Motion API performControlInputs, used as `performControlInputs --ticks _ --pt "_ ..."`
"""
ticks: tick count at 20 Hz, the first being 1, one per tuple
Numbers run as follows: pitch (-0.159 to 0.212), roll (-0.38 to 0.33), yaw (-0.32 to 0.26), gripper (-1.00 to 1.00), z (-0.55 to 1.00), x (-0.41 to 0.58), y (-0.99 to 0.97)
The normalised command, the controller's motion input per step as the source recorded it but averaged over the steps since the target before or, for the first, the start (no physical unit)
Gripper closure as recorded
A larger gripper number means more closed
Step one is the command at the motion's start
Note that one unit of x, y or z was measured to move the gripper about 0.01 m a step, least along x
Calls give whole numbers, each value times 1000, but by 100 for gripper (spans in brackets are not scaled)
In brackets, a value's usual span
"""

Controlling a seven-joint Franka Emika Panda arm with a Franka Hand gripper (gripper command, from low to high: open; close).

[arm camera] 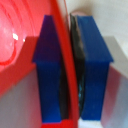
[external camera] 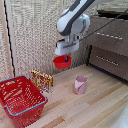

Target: Move your gripper in the direction of the red bowl and clutch it softly. Cautiously raise the red bowl up from the surface. Hover the red bowl above the basket and gently bring it down inside. Let go of the gripper's grasp when the red bowl is within the basket.

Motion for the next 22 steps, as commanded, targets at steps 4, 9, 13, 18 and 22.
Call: performControlInputs --ticks 4,9,13,18,22 --pt "16 43 0 100 821 -34 704" --pt "0 3 -37 100 611 -33 789" --pt "0 -18 -112 100 276 0 768" --pt "8 -9 -140 100 -2 19 797" --pt "25 0 -145 100 -134 44 809"
